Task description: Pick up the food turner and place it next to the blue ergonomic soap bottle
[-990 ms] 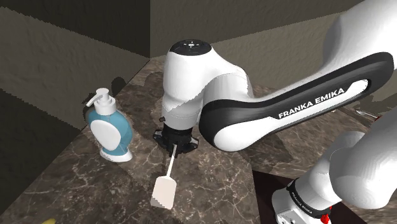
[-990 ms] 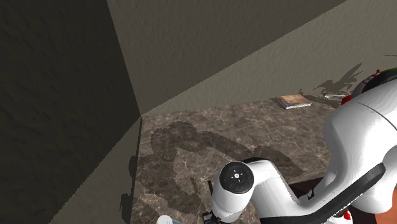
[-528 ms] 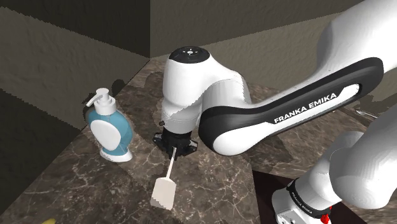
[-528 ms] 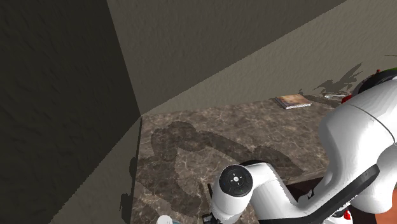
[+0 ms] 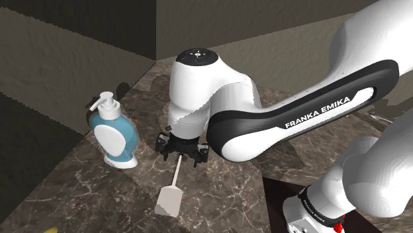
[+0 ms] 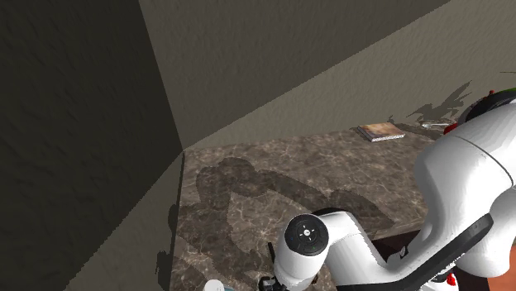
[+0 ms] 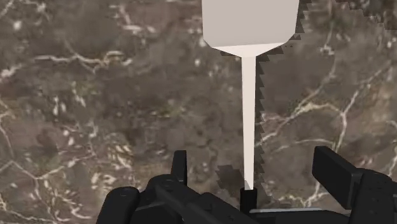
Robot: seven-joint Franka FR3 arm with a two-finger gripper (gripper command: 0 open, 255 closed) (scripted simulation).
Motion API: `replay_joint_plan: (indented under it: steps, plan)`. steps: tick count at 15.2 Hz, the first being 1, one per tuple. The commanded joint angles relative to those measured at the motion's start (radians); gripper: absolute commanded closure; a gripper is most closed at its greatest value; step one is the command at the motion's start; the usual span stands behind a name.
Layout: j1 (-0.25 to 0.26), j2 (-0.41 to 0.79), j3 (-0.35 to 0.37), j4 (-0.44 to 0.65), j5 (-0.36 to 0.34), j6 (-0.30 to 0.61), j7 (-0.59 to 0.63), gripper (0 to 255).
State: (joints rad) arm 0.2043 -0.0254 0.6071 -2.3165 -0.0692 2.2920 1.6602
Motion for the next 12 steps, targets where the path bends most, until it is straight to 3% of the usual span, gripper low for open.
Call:
replay_joint_plan:
  steps: [1, 4, 12]
  plan:
    - [0.001, -0.024, 0.000, 0.014, 0.020, -0.033, -0.014, 0]
    - [0.005, -0.083, -0.006, 0.060, 0.063, -0.127, -0.046, 0]
    - [0.005, -0.083, -0.006, 0.060, 0.063, -0.127, -0.046, 0]
